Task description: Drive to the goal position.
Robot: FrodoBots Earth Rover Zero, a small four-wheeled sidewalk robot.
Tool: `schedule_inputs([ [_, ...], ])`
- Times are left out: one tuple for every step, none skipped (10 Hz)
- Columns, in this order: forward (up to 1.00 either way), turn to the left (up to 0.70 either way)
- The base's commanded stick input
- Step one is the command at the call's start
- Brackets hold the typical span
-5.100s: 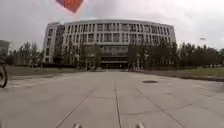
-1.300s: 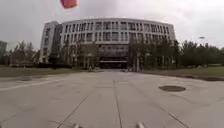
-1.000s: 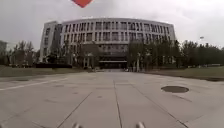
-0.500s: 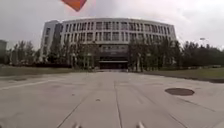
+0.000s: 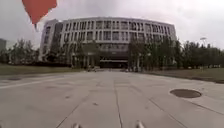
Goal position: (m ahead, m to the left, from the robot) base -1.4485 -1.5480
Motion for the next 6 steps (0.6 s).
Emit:
schedule_inputs([
  [0.50,0.00],
  [0.50,0.00],
  [0.50,0.00],
  [0.50,0.00],
  [0.50,0.00],
  [0.50,0.00],
])
